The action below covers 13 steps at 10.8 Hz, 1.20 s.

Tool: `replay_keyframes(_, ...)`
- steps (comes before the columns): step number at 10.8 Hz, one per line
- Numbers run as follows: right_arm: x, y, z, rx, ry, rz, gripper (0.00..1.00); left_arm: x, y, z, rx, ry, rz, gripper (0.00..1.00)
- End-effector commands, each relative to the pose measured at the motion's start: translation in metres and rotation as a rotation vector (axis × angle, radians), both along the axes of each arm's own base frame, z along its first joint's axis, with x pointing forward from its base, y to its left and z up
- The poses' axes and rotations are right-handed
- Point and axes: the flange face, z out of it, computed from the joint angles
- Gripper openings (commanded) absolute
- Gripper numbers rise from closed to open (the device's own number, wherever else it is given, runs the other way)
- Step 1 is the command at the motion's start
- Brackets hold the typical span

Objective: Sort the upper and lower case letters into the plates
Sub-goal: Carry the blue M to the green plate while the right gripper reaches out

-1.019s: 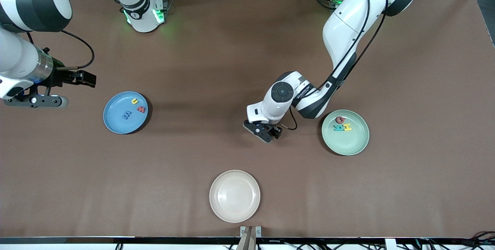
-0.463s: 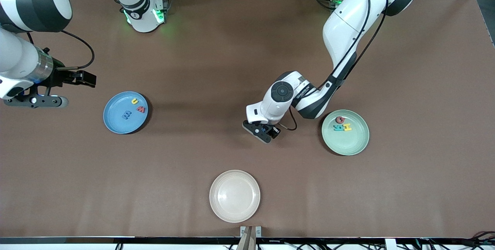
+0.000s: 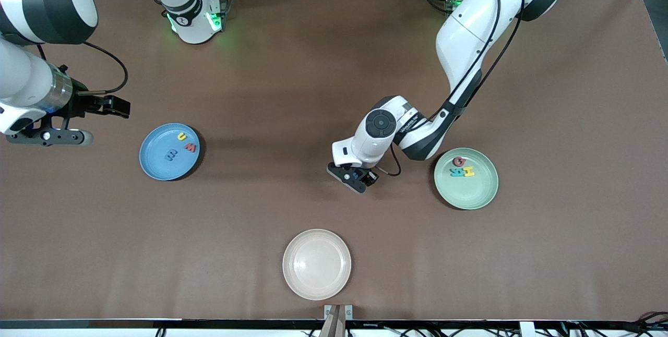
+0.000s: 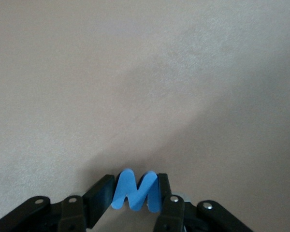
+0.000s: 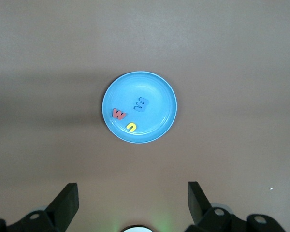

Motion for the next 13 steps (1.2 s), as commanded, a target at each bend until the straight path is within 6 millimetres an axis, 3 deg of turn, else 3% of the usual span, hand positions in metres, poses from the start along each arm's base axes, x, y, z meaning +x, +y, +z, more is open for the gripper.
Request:
replay_keyframes(1, 0.001, 0.001, 0.003, 0.004, 0.006, 0.005, 1.00, 0.008, 0.021, 0.009, 0.124, 0.034, -0.035, 0.04)
replay_keyframes(5, 0.001, 0.003, 0.003, 0.006, 0.006, 0.008, 1.00, 0.046, 0.092, 0.059, 0.248, 0.108, -0.123, 0.04)
replay_keyframes(6, 0.001, 0.004, 0.003, 0.006, 0.004, 0.010, 1.00, 0.049, 0.103, 0.064, 0.264, 0.127, -0.132, 0.04)
replay_keyframes(8, 0.000, 0.018, 0.005, 0.047, 0.003, 0.011, 1.00, 0.059, 0.131, 0.082, 0.291, 0.149, -0.149, 0.04)
replay_keyframes(10, -0.003, 0.055, 0.004, 0.087, 0.001, 0.059, 1.00, 0.073, 0.167, 0.110, 0.308, 0.156, -0.178, 0.05)
replay_keyframes(13, -0.019, 0.155, -0.009, 0.097, -0.001, 0.163, 1.00, 0.091, 0.227, 0.115, 0.316, 0.191, -0.218, 0.05)
